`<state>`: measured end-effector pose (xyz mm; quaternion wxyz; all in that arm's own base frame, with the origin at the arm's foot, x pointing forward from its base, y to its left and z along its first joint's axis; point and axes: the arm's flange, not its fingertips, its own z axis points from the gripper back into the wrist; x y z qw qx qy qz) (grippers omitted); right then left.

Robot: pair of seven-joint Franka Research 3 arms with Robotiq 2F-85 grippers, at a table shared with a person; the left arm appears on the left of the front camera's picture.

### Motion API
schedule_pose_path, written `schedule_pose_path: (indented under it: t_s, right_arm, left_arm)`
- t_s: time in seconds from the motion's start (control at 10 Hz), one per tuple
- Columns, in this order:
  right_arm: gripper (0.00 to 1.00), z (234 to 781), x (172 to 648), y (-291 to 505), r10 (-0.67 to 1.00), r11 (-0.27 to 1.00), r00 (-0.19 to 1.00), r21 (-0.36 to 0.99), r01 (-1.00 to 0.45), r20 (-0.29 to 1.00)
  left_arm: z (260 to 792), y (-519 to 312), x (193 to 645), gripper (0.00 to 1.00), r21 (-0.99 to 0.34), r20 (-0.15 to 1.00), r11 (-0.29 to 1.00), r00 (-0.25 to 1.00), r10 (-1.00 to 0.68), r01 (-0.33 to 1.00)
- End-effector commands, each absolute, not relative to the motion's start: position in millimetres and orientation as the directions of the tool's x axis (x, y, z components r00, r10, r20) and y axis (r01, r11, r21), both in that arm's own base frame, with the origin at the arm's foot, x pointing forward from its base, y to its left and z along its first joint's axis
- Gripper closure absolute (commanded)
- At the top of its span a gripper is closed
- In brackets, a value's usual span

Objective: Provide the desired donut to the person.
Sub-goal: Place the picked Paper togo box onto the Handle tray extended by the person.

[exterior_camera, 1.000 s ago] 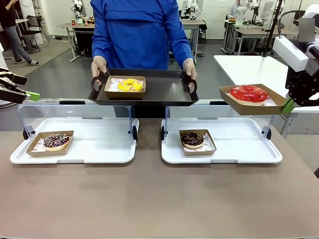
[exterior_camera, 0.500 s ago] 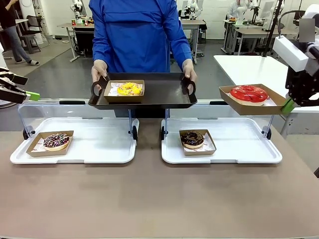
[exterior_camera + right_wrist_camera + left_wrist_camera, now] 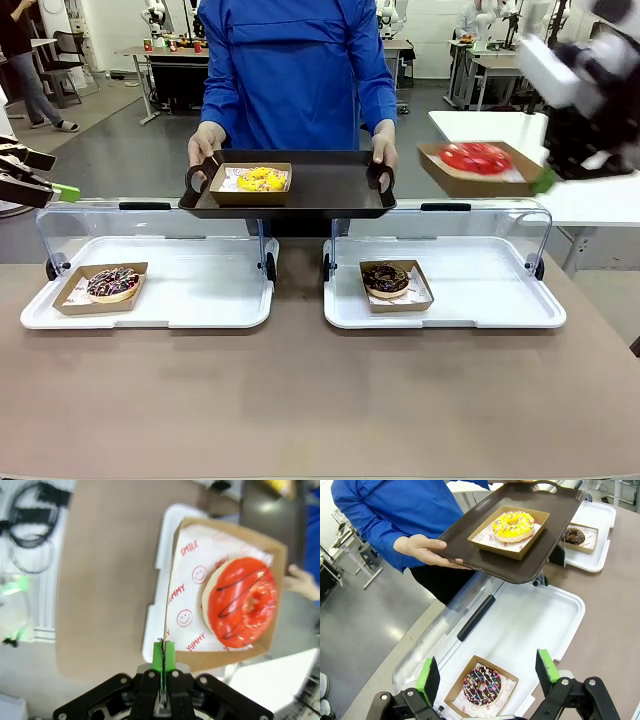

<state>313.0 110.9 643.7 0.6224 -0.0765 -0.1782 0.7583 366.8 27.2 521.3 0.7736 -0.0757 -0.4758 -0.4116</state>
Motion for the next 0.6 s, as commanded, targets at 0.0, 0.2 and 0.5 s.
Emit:
schedule_pose_path:
  t_s: [0.0, 0.2, 0.5]
  right_arm:
    - [0.98, 663.2, 382.1, 172.2, 0.986, -0.118, -0.151, -0.346, -0.931, 0.072]
    - [0.98, 651.8, 440.2, 223.6, 0.995, -0.029, -0.064, -0.378, -0.926, 0.079]
    - [0.98, 603.9, 509.0, 259.5, 0.998, -0.003, -0.029, -0.379, -0.925, 0.063]
  left_arm:
    - [518.6, 25.2, 366.2, 0.0, 0.274, 0.8, 0.655, 0.212, -0.561, 0.704]
    - [518.6, 25.2, 366.2, 0.0, 0.274, 0.8, 0.655, 0.212, -0.561, 0.704]
    - [518.6, 25.2, 366.2, 0.0, 0.274, 0.8, 0.655, 0.212, -0.561, 0.704]
